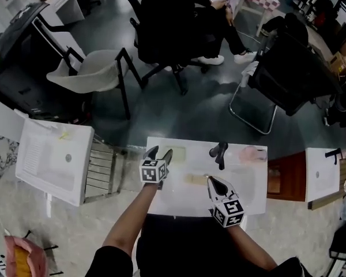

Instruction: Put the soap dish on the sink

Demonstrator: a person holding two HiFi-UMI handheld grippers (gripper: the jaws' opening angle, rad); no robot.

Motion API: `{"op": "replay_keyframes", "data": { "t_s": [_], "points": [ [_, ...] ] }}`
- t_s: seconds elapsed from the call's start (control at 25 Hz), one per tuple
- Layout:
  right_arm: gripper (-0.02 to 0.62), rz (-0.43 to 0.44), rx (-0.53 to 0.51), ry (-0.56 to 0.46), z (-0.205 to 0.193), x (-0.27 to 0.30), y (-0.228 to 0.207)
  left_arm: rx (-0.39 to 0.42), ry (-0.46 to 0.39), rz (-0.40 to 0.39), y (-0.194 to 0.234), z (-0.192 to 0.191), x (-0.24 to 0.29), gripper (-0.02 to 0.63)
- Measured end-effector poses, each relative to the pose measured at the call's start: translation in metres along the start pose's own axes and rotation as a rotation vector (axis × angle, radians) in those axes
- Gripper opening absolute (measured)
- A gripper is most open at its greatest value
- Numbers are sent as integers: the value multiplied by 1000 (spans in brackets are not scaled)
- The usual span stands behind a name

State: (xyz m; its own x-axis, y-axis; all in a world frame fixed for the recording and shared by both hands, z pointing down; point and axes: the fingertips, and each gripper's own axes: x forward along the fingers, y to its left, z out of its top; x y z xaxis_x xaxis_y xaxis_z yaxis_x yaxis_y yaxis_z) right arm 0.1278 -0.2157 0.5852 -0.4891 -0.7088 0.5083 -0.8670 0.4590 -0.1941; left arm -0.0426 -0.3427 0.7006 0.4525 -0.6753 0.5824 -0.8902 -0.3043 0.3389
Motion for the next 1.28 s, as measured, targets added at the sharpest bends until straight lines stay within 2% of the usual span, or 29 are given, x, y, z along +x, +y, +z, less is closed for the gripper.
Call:
{"op": "replay_keyframes", "data": {
  "t_s": [0.52,0.8,0.88,1.0,1.16,1.28],
  "points": [
    [-2,66,-57,-121,39,-22,-20,8,-332,97,-40,40,-155,245],
    [-2,56,-80,-186,60,-37,-25,85,-414,136,-65,33,-220,245],
    [-2,61,-102,-207,70,-39,-23,108,-453,154,-71,38,-238,245],
    [-2,49,-114,-228,83,-40,-18,102,-533,178,-76,50,-270,241],
    [-2,37,-105,-255,95,-47,-8,39,-616,182,-70,57,-308,135],
    [-2,35,-120,-268,101,-49,-8,57,-610,207,-64,60,-321,73]
  ]
}}
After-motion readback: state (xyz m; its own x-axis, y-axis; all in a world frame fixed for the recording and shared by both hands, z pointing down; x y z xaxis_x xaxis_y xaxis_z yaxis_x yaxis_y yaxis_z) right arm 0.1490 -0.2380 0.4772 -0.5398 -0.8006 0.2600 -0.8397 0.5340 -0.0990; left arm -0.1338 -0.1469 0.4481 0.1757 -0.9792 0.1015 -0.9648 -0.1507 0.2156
